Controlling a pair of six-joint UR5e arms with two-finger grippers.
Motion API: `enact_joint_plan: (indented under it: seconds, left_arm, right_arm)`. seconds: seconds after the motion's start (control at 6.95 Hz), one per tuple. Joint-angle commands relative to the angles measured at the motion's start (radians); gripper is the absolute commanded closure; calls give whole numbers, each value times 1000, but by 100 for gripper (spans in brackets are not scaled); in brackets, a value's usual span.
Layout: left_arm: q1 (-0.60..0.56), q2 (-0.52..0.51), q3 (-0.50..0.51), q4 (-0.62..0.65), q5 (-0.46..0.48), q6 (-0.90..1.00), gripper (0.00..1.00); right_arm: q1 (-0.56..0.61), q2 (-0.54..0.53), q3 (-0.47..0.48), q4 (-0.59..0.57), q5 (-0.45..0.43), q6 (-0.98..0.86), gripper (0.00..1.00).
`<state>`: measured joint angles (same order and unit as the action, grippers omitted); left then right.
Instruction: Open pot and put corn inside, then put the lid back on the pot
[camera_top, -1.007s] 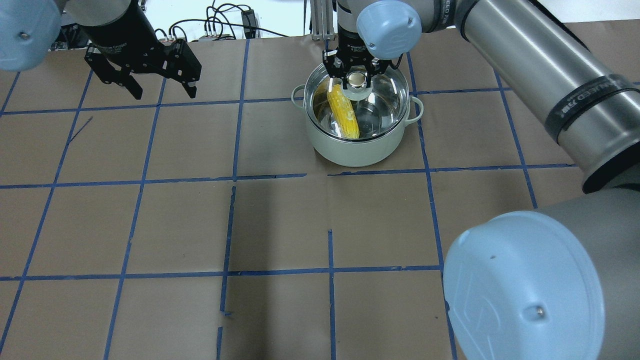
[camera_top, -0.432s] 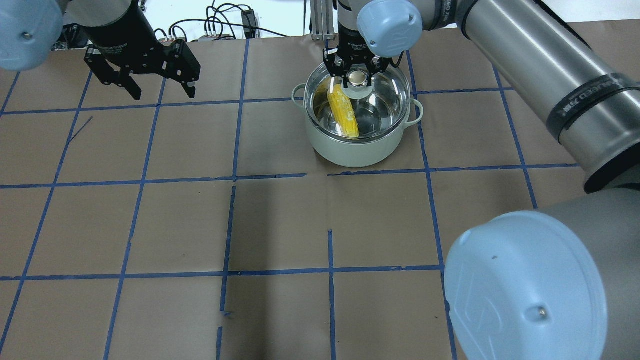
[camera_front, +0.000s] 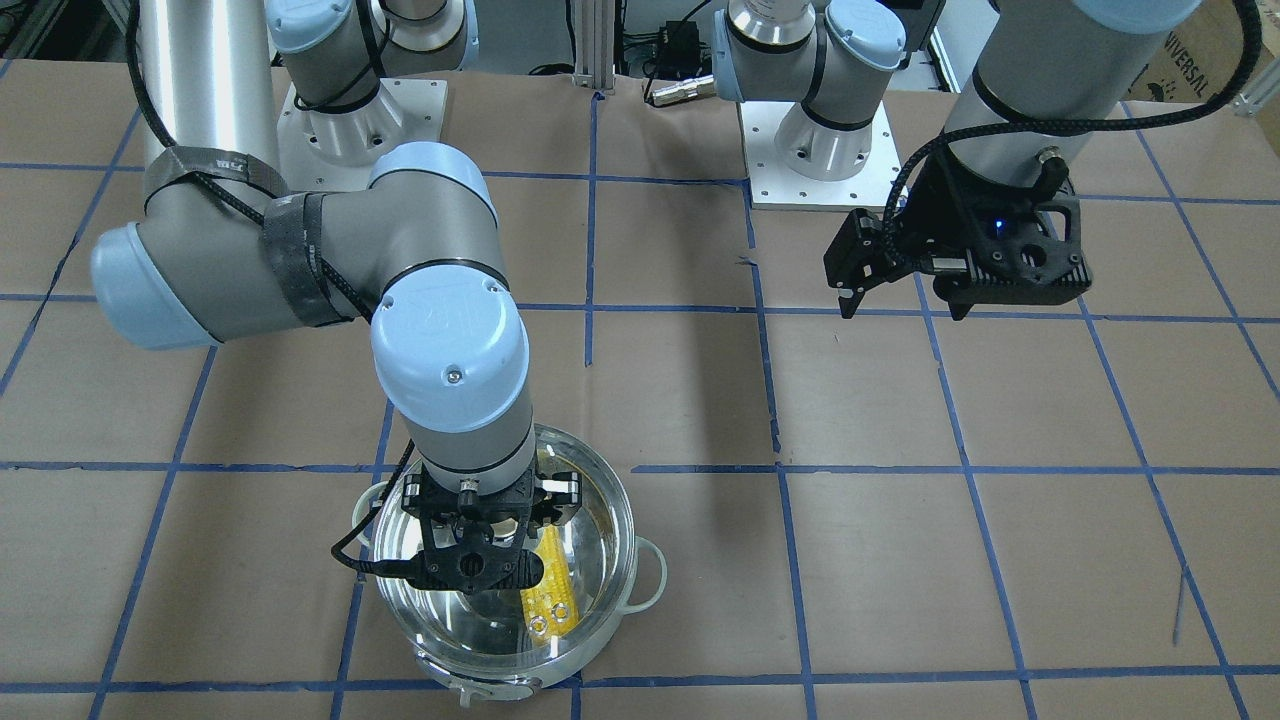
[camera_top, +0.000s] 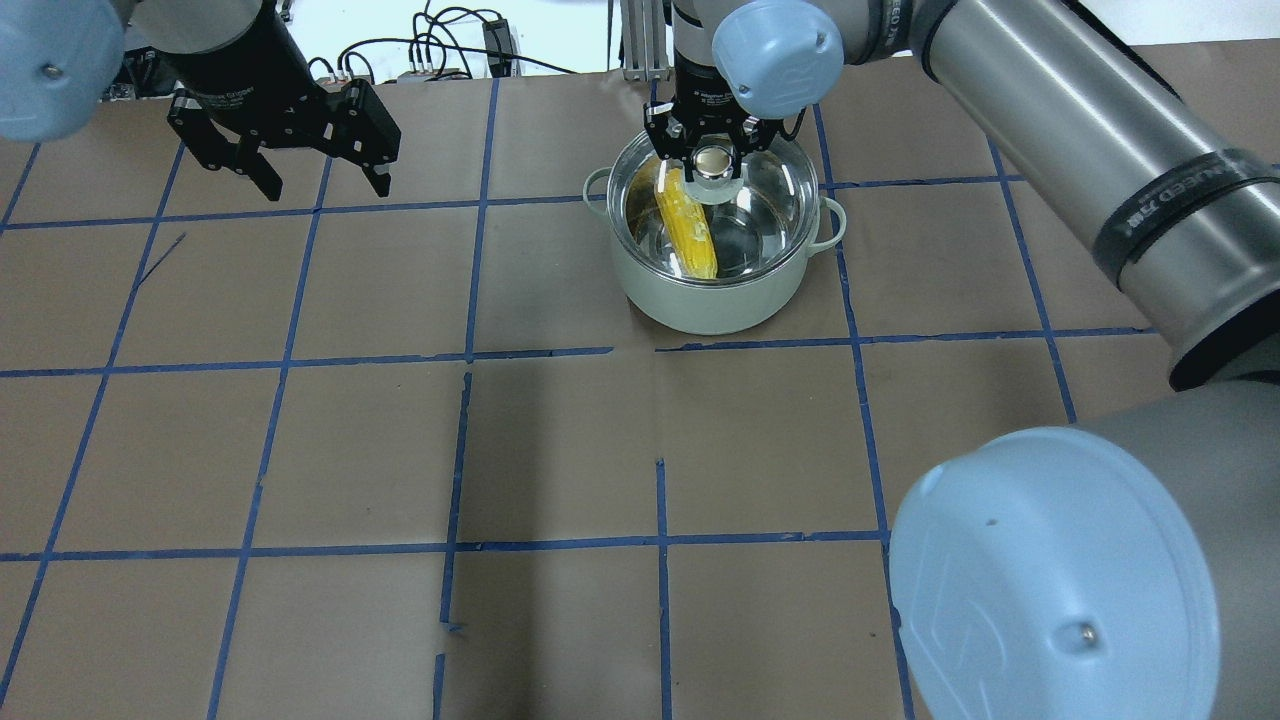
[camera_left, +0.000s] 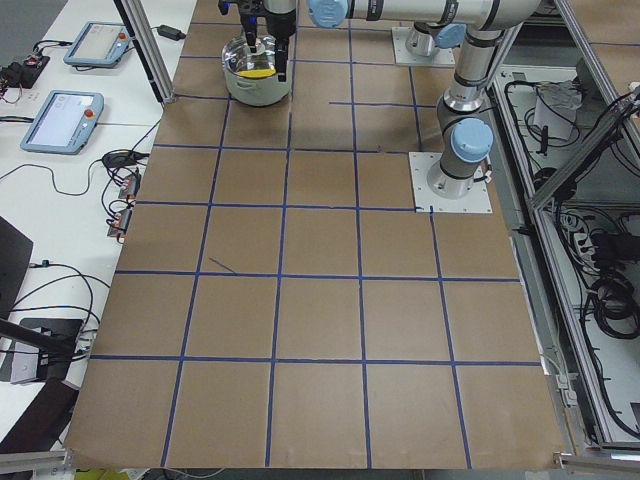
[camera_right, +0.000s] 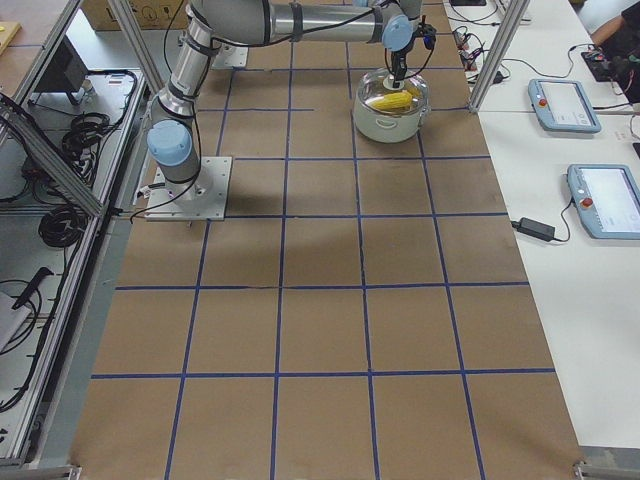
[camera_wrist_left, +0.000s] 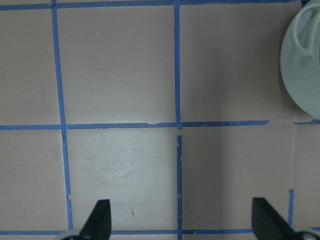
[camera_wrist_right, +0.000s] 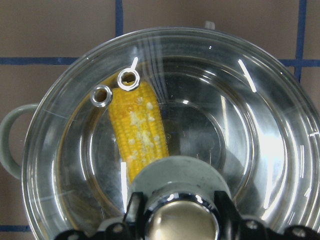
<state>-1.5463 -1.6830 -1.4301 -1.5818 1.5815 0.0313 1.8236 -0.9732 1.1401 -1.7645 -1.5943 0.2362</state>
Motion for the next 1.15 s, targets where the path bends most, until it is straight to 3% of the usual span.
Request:
enact_joint_plan:
  seconds: [0.0, 0.29, 0.43, 0.58, 0.72, 1.01]
  left_arm:
    - [0, 0, -1, 0, 0, 2, 0]
    - [0, 0, -1, -1, 0, 2, 0]
    - [0, 0, -1, -1, 0, 2, 0]
    - [0, 0, -1, -1, 0, 2, 0]
    - [0, -1, -1, -1, 0, 2, 0]
    - [0, -1, -1, -1, 0, 2, 0]
  right_arm:
    - [6, 2, 1, 0, 5, 20, 87]
    - [5, 2, 1, 4, 4, 20, 87]
    - [2, 4, 1, 5, 4, 20, 82]
    - [3, 7, 4, 2, 7, 18, 9]
    - [-3, 1, -8, 5, 7, 17, 0]
    - [-24, -16, -28, 7, 5, 8, 0]
